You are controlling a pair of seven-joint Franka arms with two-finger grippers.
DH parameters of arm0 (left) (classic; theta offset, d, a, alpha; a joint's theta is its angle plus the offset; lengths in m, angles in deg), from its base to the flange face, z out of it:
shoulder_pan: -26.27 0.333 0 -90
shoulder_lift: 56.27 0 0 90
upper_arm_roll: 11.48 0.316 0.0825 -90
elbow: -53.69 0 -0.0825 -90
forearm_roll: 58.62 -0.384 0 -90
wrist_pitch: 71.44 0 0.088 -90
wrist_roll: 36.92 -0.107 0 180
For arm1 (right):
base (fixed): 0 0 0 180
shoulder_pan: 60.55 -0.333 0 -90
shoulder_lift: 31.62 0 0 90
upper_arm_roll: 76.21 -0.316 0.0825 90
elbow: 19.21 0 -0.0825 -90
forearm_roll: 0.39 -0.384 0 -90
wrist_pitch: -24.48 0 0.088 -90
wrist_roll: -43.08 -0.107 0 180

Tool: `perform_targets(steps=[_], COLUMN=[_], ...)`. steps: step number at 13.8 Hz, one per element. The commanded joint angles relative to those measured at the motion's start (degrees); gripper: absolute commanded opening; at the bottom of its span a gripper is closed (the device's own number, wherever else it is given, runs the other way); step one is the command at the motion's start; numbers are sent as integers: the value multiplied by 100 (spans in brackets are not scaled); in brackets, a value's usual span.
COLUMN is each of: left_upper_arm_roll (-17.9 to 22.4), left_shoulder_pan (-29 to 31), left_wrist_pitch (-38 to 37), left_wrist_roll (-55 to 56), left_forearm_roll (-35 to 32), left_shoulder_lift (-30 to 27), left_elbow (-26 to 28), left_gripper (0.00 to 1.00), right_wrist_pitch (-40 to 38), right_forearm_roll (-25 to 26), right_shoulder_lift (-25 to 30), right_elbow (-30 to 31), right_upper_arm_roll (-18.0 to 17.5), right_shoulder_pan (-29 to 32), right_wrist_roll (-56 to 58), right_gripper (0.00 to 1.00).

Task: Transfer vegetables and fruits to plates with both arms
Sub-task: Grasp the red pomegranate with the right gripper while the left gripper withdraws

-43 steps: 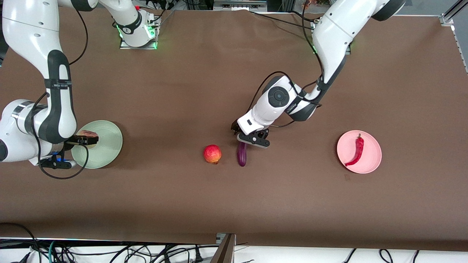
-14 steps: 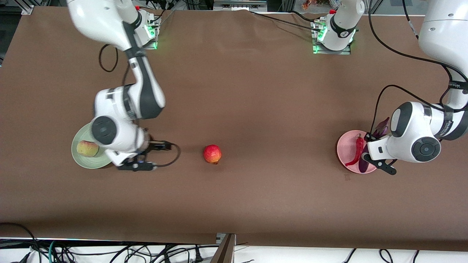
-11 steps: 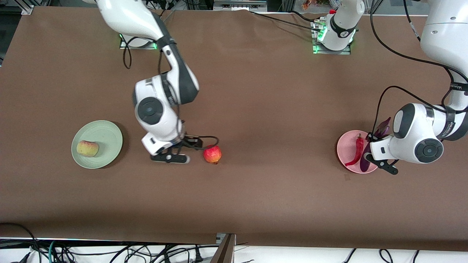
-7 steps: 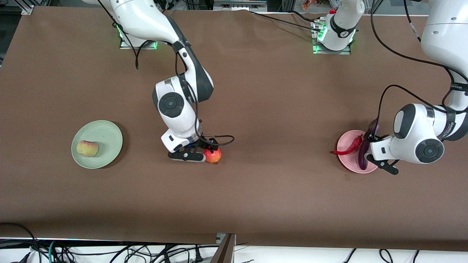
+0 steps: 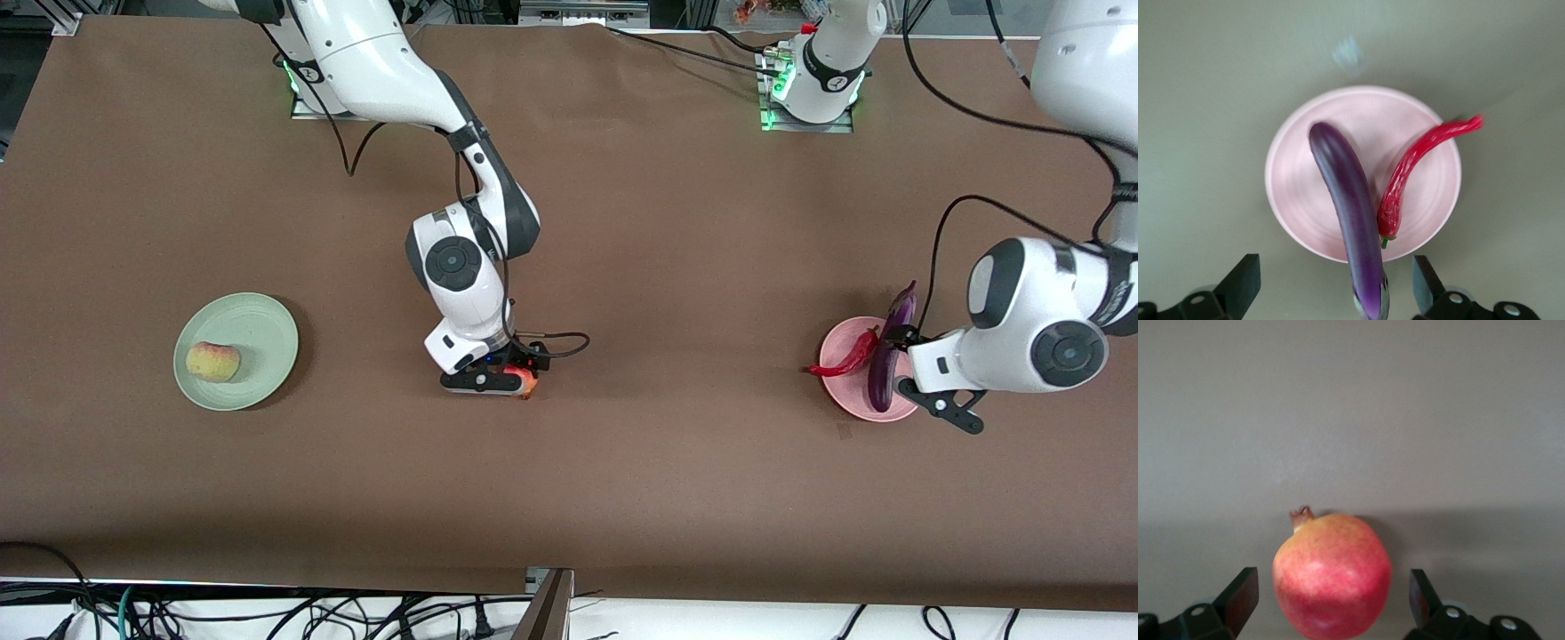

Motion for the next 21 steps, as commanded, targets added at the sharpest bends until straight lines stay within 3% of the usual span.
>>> perform_targets(steps=[1,4,7,9,12,14,15,19,21], left_upper_arm_roll=[-79,-27,-35,174,2007,2223,2215,2144,2057], left_shoulder_pan=[56,82,47,-93,-1732,-1965,-1975,-1992,-2001], left_wrist_pitch=[-122,-988,-1730,-1747,-1609,-1179,-1072,-1168,-1185], left_wrist_roll=[-17,560,1589,1617,1967,2511,2575,2619,2628], left_forearm_roll=[380,1267,1252,1278,1891,2069,2026,1885,1876], left_shoulder_lift=[-923,-1128,-1119,-1582,-2576,-3146,-3289,-3211,-3202], left_elbow=[139,-806,-1828,-1489,-356,407,647,579,518], left_gripper=[100,100,100,100,100,100,100,100,100], right_wrist_pitch=[198,215,329,339,391,488,523,515,113], right_forearm_roll=[-67,-49,-58,-58,-49,-40,-40,-49,-49], right_shoulder_lift=[-130,-201,-227,-227,-227,-236,-236,-227,-44], right_elbow=[-14,-14,12,13,13,30,30,30,30], right_upper_arm_roll=[2,2,10,10,10,10,10,37,81], right_shoulder_pan=[-114,-114,-88,-53,-44,-44,-44,-44,96], right_wrist_roll=[17,61,464,614,623,676,763,930,1167], right_gripper=[100,100,98,98,98,94,87,28,26])
